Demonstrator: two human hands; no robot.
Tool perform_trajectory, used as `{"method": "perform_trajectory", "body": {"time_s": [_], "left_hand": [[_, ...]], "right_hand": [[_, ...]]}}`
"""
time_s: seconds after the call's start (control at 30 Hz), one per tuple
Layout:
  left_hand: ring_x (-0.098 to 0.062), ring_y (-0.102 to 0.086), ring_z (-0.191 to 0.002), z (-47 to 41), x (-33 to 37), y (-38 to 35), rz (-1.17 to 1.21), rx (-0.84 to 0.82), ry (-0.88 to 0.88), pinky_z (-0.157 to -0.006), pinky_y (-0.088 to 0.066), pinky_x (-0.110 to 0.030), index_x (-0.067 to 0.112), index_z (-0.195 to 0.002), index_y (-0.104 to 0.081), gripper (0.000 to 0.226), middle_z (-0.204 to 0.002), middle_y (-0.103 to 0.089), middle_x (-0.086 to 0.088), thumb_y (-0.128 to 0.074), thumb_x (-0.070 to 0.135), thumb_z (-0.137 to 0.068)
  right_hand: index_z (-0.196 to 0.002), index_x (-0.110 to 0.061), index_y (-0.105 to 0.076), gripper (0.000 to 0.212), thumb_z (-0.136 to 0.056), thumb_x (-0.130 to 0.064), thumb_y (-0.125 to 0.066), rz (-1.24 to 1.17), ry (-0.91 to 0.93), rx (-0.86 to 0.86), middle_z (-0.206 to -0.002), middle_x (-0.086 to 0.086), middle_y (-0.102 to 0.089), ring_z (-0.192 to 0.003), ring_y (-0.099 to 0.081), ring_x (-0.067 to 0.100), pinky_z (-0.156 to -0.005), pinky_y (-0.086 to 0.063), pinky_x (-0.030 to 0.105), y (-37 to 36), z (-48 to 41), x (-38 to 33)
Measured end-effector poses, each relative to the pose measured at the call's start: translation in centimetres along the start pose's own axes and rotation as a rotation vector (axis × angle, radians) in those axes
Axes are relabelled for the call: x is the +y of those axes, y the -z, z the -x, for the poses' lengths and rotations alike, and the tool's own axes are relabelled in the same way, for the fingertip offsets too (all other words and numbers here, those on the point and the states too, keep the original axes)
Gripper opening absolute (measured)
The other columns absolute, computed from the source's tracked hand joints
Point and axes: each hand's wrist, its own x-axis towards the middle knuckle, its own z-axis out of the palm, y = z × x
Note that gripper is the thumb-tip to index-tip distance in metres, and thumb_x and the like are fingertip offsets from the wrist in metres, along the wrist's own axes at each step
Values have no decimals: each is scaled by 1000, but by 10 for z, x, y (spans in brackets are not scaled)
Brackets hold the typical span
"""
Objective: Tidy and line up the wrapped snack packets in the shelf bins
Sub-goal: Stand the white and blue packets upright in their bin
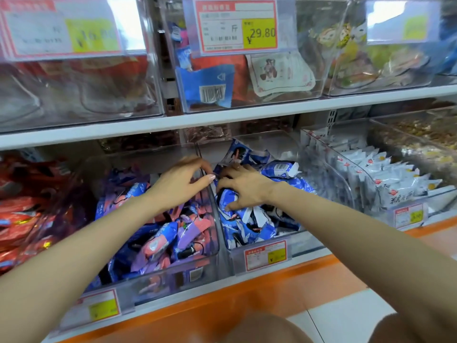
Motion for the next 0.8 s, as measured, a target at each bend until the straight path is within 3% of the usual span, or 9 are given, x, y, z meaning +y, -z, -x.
{"method": "perform_trajectory", "body": {"time_s": [0.33,0.47,0.57,0.63,0.7,0.8], "left_hand": [[-12,-49,-109,-4,-5,7,-39,-64,-33,-90,-39,-28,23,-101,-59,60,-115,-56,4,-30,68,-74],[-14,-51,-108,-8,-3,11,-40,-82,-27,-87,-36,-23,20,-100,-62,48,-112,-59,2,-47,61,-79],[-19,-52,-106,-28,9,13,-185,-104,-24,-83,-36,-25,20,-106,-63,38,-112,-60,-1,-58,51,-84],[-20,-54,-107,-50,24,8,-337,-198,-31,-82,-38,-25,21,-115,-59,36,-118,-59,-2,-61,43,-86],[-23,-53,-111,-72,34,-3,-410,-387,44,-82,-41,-25,15,-128,-49,51,-127,-55,-7,-65,37,-85],[-29,-41,-130,-98,35,-20,-488,-654,214,-101,-39,-30,4,-145,-22,84,-147,-35,-14,-72,28,-81]], "right_hand": [[-125,-23,-46,55,-79,-45,-65,7,27,15,-124,4,-51,-113,-48,25,-92,-40,36,18,30,26],[-123,-25,-47,52,-78,-45,-65,47,0,48,-122,-2,-52,-115,-46,20,-94,-32,34,24,66,47],[-124,-28,-46,51,-80,-48,-62,126,-12,41,-125,-7,-51,-119,-41,16,-98,-24,33,24,87,58],[-125,-31,-45,51,-81,-52,-59,136,-42,34,-128,-10,-50,-121,-37,14,-101,-21,31,24,95,62],[-126,-32,-44,51,-82,-55,-57,128,-69,40,-130,-11,-50,-124,-35,13,-103,-19,31,23,101,65],[-127,-34,-45,51,-84,-58,-55,99,-76,71,-135,-12,-47,-132,-29,11,-108,-11,28,17,111,69]]}}
